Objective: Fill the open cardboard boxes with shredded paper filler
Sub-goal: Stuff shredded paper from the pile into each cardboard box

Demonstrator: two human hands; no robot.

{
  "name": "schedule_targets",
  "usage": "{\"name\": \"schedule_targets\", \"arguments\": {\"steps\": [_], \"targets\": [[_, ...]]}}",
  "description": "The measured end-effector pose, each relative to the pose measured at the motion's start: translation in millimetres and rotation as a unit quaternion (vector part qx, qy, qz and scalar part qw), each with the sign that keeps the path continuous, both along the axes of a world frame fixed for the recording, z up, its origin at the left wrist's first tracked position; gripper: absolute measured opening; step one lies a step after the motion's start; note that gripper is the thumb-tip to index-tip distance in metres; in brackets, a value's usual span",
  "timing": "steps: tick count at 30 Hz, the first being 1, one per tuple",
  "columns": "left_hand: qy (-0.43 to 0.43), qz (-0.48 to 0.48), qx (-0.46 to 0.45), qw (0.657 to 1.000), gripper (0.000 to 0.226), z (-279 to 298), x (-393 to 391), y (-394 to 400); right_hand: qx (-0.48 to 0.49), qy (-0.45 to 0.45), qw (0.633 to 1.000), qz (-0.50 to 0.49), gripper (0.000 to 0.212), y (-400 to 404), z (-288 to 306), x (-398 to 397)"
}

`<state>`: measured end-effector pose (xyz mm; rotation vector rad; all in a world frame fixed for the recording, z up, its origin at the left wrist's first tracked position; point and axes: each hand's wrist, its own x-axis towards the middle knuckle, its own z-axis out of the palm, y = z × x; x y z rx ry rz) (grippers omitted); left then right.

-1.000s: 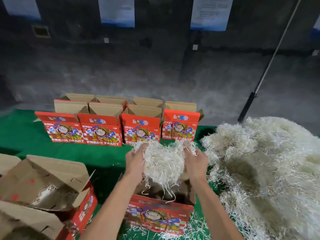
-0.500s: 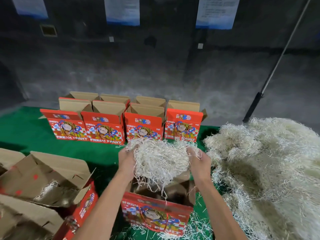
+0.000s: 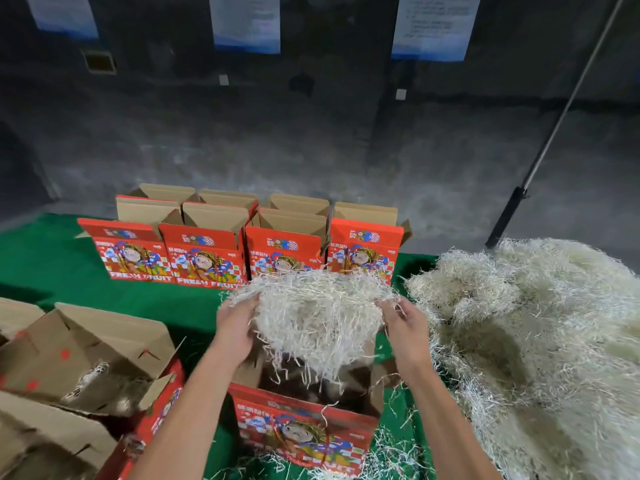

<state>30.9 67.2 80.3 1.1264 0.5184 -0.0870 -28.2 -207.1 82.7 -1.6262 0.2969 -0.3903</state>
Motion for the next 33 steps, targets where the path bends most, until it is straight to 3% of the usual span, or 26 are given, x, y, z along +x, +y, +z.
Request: {"name": "schedule_targets", "arguments": {"steps": [1,3,4,6,8,14,21,23,24,26,30,31,33], "targets": [[0.002,-0.029,0.049,0.998,0.045,3,-4,-5,0.013,0.006,1.000,0.026,0.021,5,4,-2],[0.002,-0.123,0.139,0.983,0.034,3,-13,-29,0.022,0.048,0.992,0.114,0.054,28,3,-5],[0.000,-0.155,0.160,0.975,0.034,1,-18,-43,0.013,0.067,0.986,0.150,0.052,40,-2,-5],[0.002,-0.176,0.210,0.962,0.061,-5,-24,-61,-0.023,0.058,0.983,0.172,0.050,54,-10,-5],[-0.006,-0.159,0.231,0.960,0.090,-6,-20,-55,-0.043,0.046,0.985,0.158,0.023,47,-11,-4],[0.023,-0.080,0.161,0.983,0.090,-19,1,-21,-0.012,-0.001,0.998,0.064,0.016,26,-7,7],[0.032,0.012,0.028,0.999,0.096,-25,9,-20,0.074,-0.002,0.997,-0.004,0.035,31,-19,12],[0.034,0.014,0.003,0.999,0.085,-25,6,-19,0.080,-0.002,0.997,-0.017,0.027,30,-18,14],[0.032,0.017,0.000,0.999,0.064,-27,5,-16,0.091,0.000,0.995,-0.028,0.024,29,-18,15],[0.027,0.020,0.013,0.999,0.049,-34,3,-9,0.132,0.016,0.990,-0.042,0.022,21,-22,15],[0.033,-0.049,0.140,0.988,0.061,-62,-21,-14,0.136,0.090,0.986,0.024,0.019,34,-36,-11],[0.029,-0.083,0.181,0.980,0.061,-71,-28,-20,0.101,0.128,0.985,0.055,0.029,44,-42,-20],[0.004,-0.123,0.235,0.964,0.052,-87,-43,-31,0.040,0.189,0.974,0.120,0.072,63,-59,-35]]}}
